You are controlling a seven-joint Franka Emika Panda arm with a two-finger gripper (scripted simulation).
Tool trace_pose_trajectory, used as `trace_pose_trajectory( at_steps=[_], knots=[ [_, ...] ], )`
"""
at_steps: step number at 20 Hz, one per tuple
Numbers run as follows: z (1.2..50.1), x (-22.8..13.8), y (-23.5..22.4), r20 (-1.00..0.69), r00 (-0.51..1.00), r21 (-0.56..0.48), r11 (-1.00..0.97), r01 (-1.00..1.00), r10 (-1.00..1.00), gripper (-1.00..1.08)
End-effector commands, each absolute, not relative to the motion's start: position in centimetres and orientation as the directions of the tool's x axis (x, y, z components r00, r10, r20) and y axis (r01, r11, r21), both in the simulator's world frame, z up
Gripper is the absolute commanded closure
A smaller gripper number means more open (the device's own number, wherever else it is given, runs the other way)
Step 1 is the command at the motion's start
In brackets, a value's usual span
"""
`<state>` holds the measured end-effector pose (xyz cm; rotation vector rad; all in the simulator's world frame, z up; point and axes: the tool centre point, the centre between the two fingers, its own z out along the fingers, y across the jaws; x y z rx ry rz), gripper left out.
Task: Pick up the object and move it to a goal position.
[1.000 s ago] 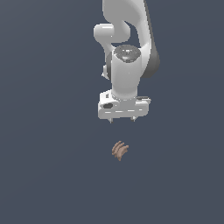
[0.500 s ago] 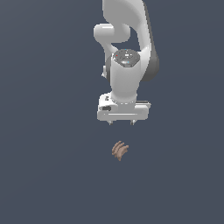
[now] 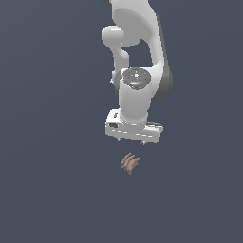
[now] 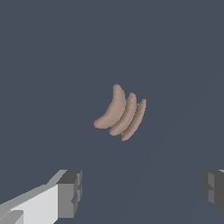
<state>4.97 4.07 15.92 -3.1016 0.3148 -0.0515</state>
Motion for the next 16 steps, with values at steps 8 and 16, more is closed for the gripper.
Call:
trace_pose_trajectory(
  at_steps=[8, 16],
  knots=[
    [12.7, 7.6, 3.8, 0.008, 0.894, -0.018, -0.894, -0.448, -0.448, -0.92],
    [10.6, 9.0, 3.8, 0.001, 0.814, -0.006, -0.814, -0.581, -0.582, -0.92]
  ],
)
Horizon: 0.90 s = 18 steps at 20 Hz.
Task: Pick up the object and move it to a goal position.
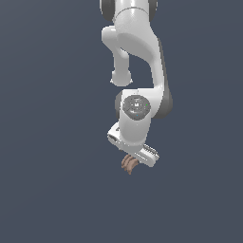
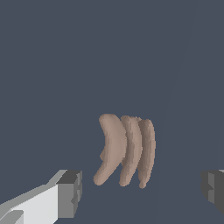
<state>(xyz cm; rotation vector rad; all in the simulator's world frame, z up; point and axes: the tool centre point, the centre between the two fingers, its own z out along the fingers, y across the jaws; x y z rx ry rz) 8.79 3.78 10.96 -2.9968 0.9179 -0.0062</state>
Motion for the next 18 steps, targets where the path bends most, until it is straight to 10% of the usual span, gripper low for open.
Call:
trace_pose_trajectory(
  at_steps=[1, 18],
  knots=[
    [10.5, 9.1, 3.8, 0.001, 0.806, -0.005, -0.806, -0.592, -0.592, -0.92],
    [7.8, 9.5, 3.8, 0.0, 0.773, 0.0, -0.773, -0.634, -0.634, -0.92]
  ],
)
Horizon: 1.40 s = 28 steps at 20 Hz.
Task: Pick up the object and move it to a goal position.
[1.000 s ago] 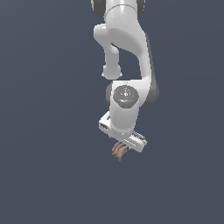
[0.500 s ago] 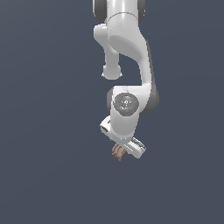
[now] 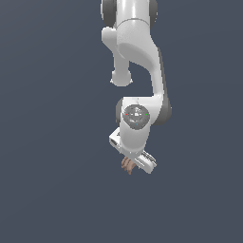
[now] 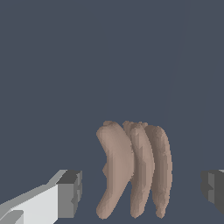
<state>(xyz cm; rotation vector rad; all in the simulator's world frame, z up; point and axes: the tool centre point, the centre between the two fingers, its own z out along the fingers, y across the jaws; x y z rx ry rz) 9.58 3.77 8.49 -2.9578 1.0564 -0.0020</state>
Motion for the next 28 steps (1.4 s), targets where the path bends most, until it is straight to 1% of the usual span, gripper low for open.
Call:
trace_pose_trajectory(
  at_steps=[1, 6, 12, 13, 28],
  knots=[
    [7.2, 9.5, 3.8, 0.0, 0.773, 0.0, -0.773, -0.634, -0.634, -0.92],
    [4.9, 9.4, 3.7, 0.0, 0.771, 0.0, -0.771, -0.636, -0.636, -0.92],
    [4.7, 9.6, 3.8, 0.0, 0.771, 0.0, -0.771, -0.636, -0.636, -0.92],
    [4.7, 9.6, 3.8, 0.0, 0.771, 0.0, -0.771, -0.636, -0.636, 1.08],
    [5.2, 9.4, 3.4, 0.0, 0.771, 0.0, -0.771, -0.636, -0.636, 1.08]
  ],
)
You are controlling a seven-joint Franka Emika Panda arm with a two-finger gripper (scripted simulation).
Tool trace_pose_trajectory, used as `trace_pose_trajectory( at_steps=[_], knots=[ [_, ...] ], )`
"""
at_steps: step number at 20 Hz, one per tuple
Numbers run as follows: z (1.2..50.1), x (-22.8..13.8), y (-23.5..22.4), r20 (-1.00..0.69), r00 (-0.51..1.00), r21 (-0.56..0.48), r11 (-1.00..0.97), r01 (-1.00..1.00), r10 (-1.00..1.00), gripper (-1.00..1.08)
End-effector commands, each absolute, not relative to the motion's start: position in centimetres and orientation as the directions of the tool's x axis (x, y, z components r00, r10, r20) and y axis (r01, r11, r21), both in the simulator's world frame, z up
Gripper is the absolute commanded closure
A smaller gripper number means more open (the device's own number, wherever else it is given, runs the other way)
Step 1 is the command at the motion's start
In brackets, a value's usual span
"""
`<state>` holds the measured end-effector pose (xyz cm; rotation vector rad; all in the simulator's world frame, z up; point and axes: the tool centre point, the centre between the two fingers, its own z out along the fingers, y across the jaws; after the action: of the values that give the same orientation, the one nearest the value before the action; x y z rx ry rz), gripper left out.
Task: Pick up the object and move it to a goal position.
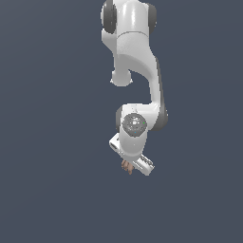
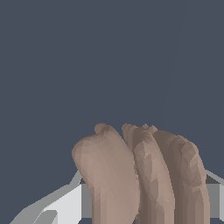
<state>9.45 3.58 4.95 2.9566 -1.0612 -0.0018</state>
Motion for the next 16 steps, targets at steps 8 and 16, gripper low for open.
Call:
trace_pose_trajectory(
  at_steps=[8, 16],
  knots=[
    [8.6, 8.4, 1.4, 0.0, 0.772, 0.0, -0.772, -0.636, -0.636, 1.08],
    [15.7, 6.4, -2.9, -0.001, 0.771, -0.001, -0.771, -0.637, -0.637, 1.08]
  ],
)
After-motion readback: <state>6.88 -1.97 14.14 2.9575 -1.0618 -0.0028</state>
